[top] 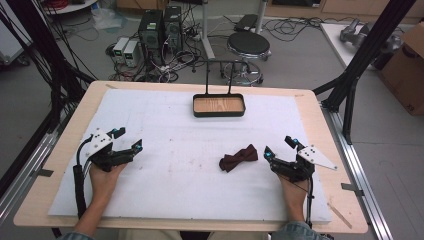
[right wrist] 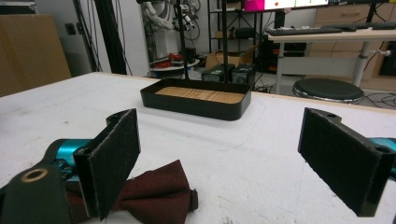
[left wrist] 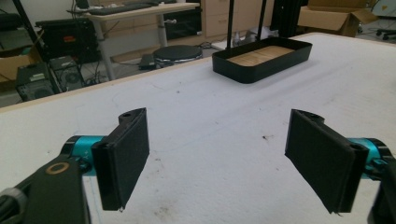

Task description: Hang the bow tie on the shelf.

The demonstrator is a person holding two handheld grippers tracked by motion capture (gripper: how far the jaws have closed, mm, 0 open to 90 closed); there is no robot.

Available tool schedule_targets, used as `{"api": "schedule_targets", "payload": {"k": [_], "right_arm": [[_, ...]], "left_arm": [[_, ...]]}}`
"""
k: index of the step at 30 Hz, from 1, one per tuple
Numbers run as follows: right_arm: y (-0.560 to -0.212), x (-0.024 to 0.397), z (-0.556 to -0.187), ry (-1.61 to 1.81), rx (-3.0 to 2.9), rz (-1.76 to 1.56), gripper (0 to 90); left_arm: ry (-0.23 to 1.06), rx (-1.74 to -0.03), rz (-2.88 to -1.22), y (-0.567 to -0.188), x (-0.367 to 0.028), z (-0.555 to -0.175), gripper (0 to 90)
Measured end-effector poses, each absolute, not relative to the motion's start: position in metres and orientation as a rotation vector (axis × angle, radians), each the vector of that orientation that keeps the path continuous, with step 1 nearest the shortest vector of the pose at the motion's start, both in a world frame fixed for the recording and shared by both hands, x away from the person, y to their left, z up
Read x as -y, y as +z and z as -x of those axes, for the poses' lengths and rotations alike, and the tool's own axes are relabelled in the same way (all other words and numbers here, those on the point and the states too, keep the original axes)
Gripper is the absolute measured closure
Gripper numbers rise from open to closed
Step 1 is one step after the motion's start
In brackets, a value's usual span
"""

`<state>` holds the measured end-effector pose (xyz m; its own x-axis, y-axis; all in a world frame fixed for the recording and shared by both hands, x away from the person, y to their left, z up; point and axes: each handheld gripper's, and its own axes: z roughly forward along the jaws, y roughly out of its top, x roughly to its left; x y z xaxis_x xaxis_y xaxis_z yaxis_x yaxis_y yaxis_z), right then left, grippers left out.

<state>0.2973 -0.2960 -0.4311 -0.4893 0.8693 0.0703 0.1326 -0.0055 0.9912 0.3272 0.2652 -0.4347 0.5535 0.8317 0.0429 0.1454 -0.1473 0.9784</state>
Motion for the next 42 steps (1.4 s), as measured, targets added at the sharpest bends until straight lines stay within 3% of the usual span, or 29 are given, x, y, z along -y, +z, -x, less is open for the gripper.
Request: {"api": "schedule_targets", "payload": {"k": [42], "right_arm": [[-0.435, 0.274, -0.303, 1.5, -1.918, -0.898, 19.2]], "left_arm": [[0.733, -0.831, -1.644, -0.436, -0.264, -0.327, 23.7]]}}
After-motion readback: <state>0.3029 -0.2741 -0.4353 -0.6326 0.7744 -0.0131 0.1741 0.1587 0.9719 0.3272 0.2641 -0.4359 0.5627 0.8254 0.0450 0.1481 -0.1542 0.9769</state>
